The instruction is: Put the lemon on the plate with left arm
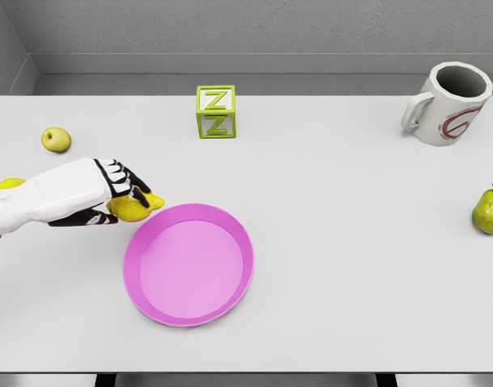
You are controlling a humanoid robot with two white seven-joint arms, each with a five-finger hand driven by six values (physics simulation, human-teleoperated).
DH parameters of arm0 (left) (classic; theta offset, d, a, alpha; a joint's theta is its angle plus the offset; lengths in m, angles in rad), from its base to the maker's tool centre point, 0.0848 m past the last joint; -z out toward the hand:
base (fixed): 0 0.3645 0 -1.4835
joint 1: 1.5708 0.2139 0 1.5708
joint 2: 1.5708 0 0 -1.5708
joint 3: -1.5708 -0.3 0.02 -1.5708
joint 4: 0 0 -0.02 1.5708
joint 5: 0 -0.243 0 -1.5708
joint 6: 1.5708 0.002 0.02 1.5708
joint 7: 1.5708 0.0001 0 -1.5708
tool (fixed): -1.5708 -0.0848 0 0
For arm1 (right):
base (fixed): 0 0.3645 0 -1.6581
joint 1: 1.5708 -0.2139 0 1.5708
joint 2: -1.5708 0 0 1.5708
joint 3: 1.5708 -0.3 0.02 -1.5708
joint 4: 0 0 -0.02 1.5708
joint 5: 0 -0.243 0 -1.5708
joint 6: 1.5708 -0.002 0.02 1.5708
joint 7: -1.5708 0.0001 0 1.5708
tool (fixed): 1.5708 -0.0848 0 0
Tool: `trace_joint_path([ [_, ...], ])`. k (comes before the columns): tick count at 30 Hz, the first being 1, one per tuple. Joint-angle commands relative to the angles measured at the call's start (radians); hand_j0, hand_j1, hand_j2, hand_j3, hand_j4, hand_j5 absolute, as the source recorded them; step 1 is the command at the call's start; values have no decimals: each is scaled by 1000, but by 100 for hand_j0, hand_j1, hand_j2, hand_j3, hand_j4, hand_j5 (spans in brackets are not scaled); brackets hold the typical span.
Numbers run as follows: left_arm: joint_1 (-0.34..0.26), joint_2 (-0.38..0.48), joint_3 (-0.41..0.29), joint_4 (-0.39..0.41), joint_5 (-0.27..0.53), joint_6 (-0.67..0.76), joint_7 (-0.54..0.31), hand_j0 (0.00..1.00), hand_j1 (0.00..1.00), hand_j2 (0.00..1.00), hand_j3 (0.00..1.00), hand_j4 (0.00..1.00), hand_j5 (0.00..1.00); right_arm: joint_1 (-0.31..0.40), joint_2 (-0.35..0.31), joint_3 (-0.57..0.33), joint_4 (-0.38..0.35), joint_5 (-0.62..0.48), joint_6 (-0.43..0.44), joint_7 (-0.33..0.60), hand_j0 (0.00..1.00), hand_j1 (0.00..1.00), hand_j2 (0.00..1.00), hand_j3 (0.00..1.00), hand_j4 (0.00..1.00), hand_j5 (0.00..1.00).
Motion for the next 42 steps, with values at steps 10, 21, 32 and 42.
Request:
trace_joint_path([
  [10, -2, -48, -8, -2, 6, 1, -8, 60, 60, 60, 60, 60, 60, 0, 0, 0, 0, 0, 0, 0, 100, 100, 100, 100, 100, 100],
  [21, -2, -99, -15, -2, -2, 1, -18, 59, 59, 59, 59, 59, 59, 2, 0, 0, 0, 0, 0, 0, 100, 100, 100, 100, 100, 100],
  [32, -3, -122, -40, -2, -6, 1, -53, 59, 59, 59, 59, 59, 59, 0, 0, 2, 0, 0, 0, 1, 100, 100, 100, 100, 100, 100],
  [42, -15, -134, -54, -2, -6, 1, -58, 60, 60, 60, 60, 60, 60, 2, 0, 0, 0, 0, 0, 0, 100, 100, 100, 100, 100, 100],
])
